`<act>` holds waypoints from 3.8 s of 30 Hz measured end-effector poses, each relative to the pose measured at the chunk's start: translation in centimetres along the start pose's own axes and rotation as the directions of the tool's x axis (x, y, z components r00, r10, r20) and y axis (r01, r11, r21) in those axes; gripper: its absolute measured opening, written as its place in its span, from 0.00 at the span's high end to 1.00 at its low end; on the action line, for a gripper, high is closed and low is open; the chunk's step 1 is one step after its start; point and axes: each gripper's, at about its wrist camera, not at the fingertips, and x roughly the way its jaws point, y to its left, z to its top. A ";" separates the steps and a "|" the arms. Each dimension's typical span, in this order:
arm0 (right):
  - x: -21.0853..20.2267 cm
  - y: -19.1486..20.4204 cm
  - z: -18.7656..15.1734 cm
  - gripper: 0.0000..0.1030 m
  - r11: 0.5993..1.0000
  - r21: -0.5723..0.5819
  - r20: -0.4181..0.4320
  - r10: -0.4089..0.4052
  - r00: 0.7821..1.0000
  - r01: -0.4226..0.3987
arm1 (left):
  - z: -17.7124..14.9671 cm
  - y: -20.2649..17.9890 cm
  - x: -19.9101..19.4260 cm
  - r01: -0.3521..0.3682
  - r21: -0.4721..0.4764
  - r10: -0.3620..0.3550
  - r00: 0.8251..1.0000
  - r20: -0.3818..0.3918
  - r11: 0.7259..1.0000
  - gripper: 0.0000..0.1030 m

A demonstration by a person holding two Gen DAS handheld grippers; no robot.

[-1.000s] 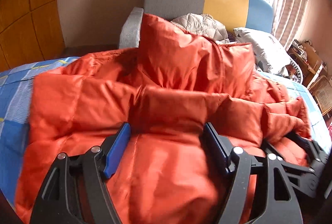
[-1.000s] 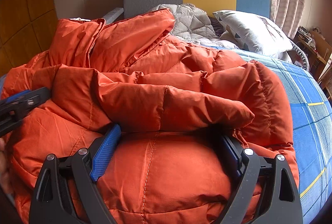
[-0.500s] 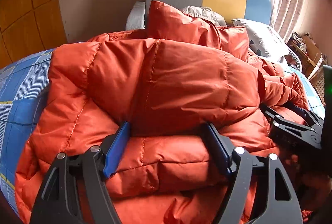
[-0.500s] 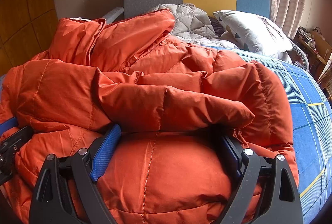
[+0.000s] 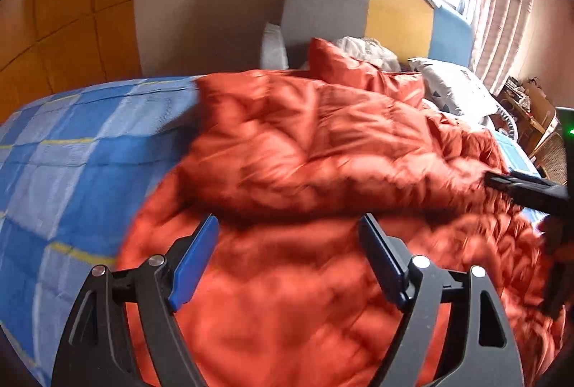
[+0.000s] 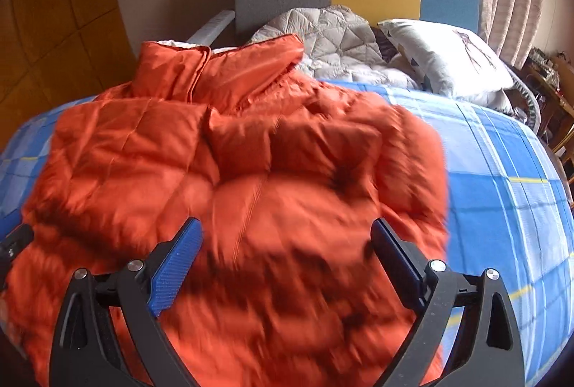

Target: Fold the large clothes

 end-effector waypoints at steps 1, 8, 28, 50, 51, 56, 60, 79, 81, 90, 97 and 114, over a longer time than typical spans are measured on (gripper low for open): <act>-1.1 -0.7 -0.7 0.08 1.000 -0.004 -0.009 0.000 1.000 0.000 | -0.6 1.2 -0.8 -0.002 -0.016 0.002 1.000 -0.004 1.000 0.22; -5.6 -5.8 -6.5 0.08 0.999 0.051 -0.090 0.012 0.996 -0.008 | -5.6 8.8 -4.5 -0.037 -0.134 0.032 0.999 -0.040 0.990 0.28; -11.7 -7.8 -19.7 0.84 0.957 0.148 -0.191 0.277 0.942 -0.251 | -13.5 9.4 -9.7 0.132 -0.106 -0.142 0.986 -0.090 0.986 0.93; -24.7 -8.2 -19.2 0.90 0.945 0.041 -0.127 0.328 0.936 -0.325 | -16.8 11.4 -23.7 0.396 -0.193 -0.403 0.915 0.004 0.898 0.95; -25.0 -8.1 -18.5 0.90 0.943 0.040 -0.110 0.333 0.937 -0.330 | -16.4 11.4 -23.9 0.412 -0.199 -0.418 0.908 0.016 0.889 0.95; -24.0 -8.4 -16.5 0.90 0.932 0.062 -0.047 0.360 0.932 -0.357 | -14.3 12.1 -22.9 0.489 -0.259 -0.490 0.869 0.065 0.833 0.95; -24.0 -8.8 -15.4 0.90 0.928 0.113 0.005 0.356 0.934 -0.355 | -12.4 13.6 -22.2 0.519 -0.324 -0.507 0.852 0.130 0.791 0.95; -15.8 -9.8 -3.2 0.90 0.940 0.147 0.099 0.296 0.950 -0.308 | 1.4 12.5 -11.7 0.517 -0.305 -0.478 0.856 0.199 0.800 0.95; -14.0 -9.9 -2.2 0.90 0.943 0.160 0.087 0.279 0.956 -0.290 | 2.4 12.6 -10.0 0.495 -0.322 -0.458 0.869 0.188 0.807 0.95; -6.7 -11.2 0.5 0.90 0.936 0.257 0.013 0.246 0.969 -0.241 | 5.7 13.3 -1.6 0.379 -0.383 -0.375 0.923 0.088 0.842 0.95; -3.2 -11.9 2.1 0.73 0.904 0.336 -0.029 0.289 0.957 -0.263 | 6.8 13.2 3.4 0.292 -0.417 -0.321 0.947 -0.002 0.861 0.93; -4.5 -13.3 4.7 0.19 0.763 0.500 0.099 0.419 0.903 -0.409 | 8.4 15.6 2.1 0.340 -0.530 -0.331 0.937 0.116 0.777 0.29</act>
